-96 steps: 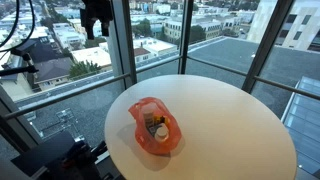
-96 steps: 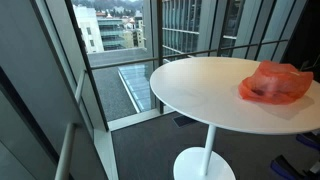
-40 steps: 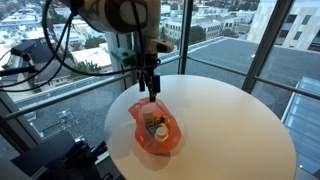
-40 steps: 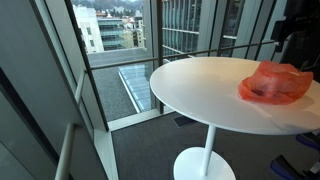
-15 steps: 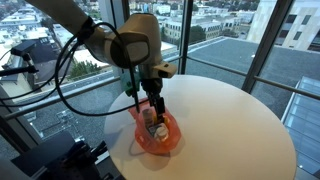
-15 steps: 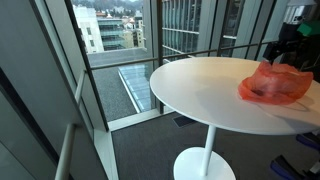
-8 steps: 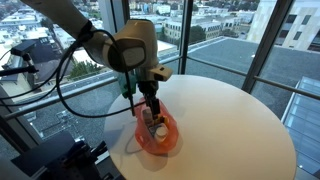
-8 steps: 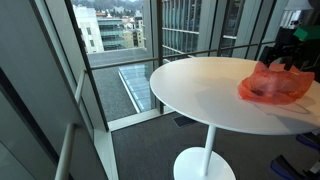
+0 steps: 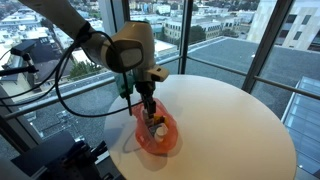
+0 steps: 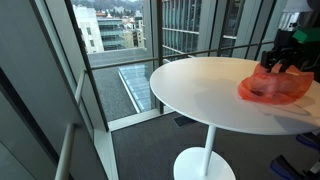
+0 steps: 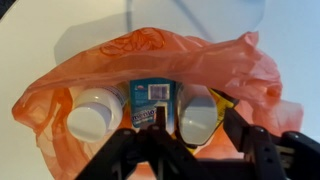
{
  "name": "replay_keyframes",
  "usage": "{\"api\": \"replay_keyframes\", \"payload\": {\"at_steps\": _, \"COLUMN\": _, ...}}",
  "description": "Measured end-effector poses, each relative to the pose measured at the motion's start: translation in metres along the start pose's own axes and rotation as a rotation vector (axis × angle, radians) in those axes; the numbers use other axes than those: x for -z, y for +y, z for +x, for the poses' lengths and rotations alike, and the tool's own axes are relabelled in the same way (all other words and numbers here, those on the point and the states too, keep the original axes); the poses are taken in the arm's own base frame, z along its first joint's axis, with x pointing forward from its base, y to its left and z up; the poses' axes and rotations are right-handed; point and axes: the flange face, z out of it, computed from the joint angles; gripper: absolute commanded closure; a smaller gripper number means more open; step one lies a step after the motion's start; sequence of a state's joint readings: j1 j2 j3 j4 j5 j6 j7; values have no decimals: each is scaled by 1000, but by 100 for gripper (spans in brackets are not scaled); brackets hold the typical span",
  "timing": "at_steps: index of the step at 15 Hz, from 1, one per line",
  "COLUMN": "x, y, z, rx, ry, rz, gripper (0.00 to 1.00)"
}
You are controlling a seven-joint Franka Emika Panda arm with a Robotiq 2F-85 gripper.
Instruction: Remove the paper roll from the plastic bag
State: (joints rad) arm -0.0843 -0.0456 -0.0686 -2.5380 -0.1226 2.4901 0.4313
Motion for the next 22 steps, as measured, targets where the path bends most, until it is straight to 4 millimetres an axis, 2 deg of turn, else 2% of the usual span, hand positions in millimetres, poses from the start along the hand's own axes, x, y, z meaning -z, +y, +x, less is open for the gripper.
{"api": "replay_keyframes", "payload": {"at_steps": 3, "x": 0, "y": -1, "z": -1, "rx": 1, "ry": -1, "rz": 0, "gripper": 90}}
{"api": "replay_keyframes", "payload": {"at_steps": 9, "x": 8, "y": -1, "z": 1, "rx": 1, "ry": 14, "rz": 5, "gripper": 91}}
{"api": "replay_keyframes", "payload": {"at_steps": 14, "x": 43, "y": 6, "z": 7, "rx": -16, "ry": 16, "rz": 0, "gripper": 91}}
{"api": "replay_keyframes", "payload": {"at_steps": 18, "x": 74, "y": 26, "z": 21, "rx": -56, "ry": 15, "rz": -17, "gripper": 91}}
{"api": "replay_keyframes", "payload": {"at_steps": 22, "x": 92, "y": 57, "z": 39, "rx": -123, "ry": 16, "rz": -29, "gripper": 91}}
